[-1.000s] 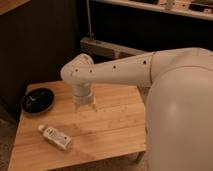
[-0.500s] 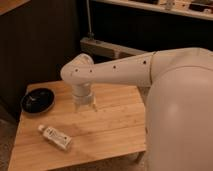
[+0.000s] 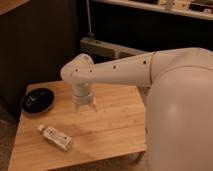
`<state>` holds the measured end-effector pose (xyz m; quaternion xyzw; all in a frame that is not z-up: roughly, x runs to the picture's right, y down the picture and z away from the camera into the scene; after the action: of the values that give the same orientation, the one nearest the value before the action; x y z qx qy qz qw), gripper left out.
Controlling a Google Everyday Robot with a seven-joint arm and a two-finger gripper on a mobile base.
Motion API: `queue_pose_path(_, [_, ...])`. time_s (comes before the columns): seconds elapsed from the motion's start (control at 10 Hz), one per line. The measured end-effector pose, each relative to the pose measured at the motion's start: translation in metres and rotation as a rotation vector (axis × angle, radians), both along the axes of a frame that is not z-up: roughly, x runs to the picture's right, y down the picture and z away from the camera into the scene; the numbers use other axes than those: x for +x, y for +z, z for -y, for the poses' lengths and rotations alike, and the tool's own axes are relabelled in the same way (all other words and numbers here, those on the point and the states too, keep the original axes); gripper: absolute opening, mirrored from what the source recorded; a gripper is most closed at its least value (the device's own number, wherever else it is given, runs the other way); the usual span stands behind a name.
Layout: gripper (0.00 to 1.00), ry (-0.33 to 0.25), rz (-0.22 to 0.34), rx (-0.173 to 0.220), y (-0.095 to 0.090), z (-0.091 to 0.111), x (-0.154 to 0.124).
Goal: Place the bottle in the ceramic bowl
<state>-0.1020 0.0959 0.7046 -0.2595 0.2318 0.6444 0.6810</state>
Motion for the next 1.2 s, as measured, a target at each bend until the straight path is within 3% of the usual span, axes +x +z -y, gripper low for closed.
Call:
queue_pose_path(0.2, [0.65, -0.006, 0.005, 0.003, -0.001, 0.000, 0.000])
queue_pose_path(0.3, [0.65, -0.022, 0.037, 0.023, -0.004, 0.001, -0.005])
queue_pose_path(0.4, [0.65, -0.072, 0.092, 0.047, -0.006, 0.000, -0.014])
queue_pose_path(0.5, [0.65, -0.162, 0.195, 0.067, -0.009, -0.006, -0.033])
queue_pose_path(0.7, [0.65, -0.269, 0.366, 0.083, -0.010, -0.016, -0.061])
queue_pose_path(0.9, [0.65, -0.345, 0.522, 0.066, -0.009, -0.037, -0.093])
queue_pose_path(1.2, [0.65, -0.379, 0.607, 0.019, 0.005, -0.062, -0.107])
